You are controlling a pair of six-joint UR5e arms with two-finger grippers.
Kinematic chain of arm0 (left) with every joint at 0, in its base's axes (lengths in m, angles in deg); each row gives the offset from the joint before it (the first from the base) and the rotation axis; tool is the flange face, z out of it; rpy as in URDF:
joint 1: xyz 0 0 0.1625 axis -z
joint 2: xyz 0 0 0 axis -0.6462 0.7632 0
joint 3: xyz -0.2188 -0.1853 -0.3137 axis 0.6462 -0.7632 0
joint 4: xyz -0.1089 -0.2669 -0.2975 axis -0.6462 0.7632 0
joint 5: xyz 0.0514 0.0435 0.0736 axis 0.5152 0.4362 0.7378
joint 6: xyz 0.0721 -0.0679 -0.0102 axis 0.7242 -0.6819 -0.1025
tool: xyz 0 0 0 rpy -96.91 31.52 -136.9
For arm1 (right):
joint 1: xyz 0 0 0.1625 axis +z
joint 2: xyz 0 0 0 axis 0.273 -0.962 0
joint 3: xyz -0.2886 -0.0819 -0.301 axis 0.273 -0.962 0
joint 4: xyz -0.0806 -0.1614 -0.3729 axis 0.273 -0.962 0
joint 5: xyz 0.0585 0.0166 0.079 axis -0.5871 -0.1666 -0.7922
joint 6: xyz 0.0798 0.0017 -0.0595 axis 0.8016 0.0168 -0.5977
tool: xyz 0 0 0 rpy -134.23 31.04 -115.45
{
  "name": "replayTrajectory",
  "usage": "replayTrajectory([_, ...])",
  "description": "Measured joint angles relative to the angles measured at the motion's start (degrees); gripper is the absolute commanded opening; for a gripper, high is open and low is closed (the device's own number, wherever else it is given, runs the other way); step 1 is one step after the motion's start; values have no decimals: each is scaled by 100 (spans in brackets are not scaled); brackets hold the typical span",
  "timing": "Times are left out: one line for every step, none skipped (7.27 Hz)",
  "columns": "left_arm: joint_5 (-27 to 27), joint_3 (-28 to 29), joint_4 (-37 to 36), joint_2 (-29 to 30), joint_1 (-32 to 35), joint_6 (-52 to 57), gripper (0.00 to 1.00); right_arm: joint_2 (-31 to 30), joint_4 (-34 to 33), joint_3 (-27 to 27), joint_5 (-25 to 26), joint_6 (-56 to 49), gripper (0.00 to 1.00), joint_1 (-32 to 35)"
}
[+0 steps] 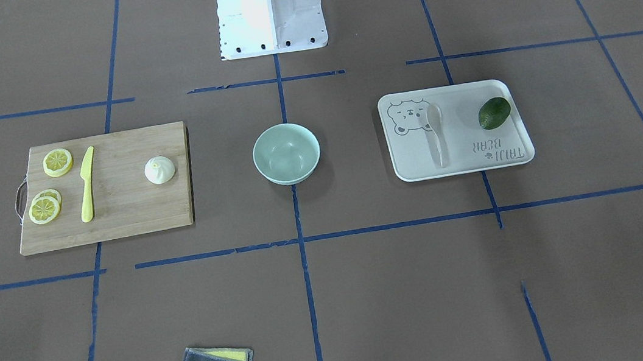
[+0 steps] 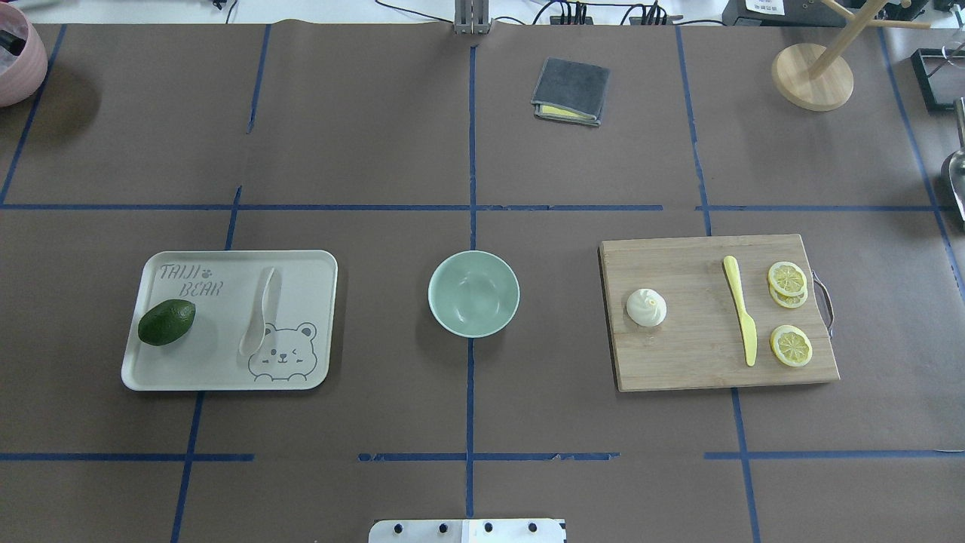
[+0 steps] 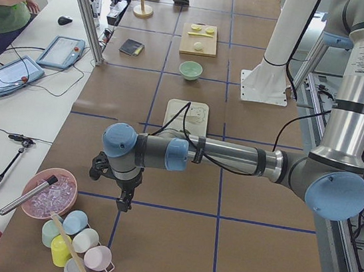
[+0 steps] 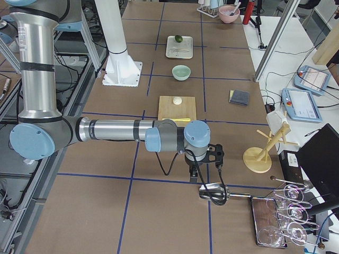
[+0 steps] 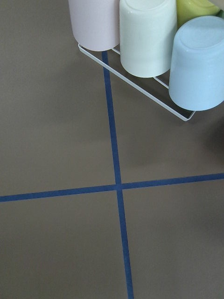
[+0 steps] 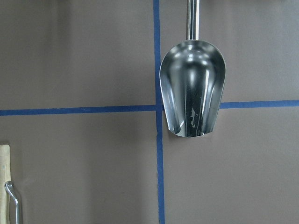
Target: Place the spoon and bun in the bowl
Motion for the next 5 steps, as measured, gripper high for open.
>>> replayTrajectory([0, -11, 2, 2, 0, 5, 100, 0, 4, -2, 17, 8, 100, 0])
replayTrajectory([0, -36, 14, 15, 0, 10, 100, 0, 6, -4, 41, 21, 100, -3])
replayTrajectory([0, -88, 52, 50, -8, 11, 100, 1, 7, -4, 43, 37, 100, -5])
replayTrajectory([2, -186, 201, 98, -37, 8, 100, 13, 7, 5, 35, 50, 100, -13])
replayTrajectory([5, -355, 471, 134, -139, -44, 100, 34, 7, 22, 25, 58, 100, -28])
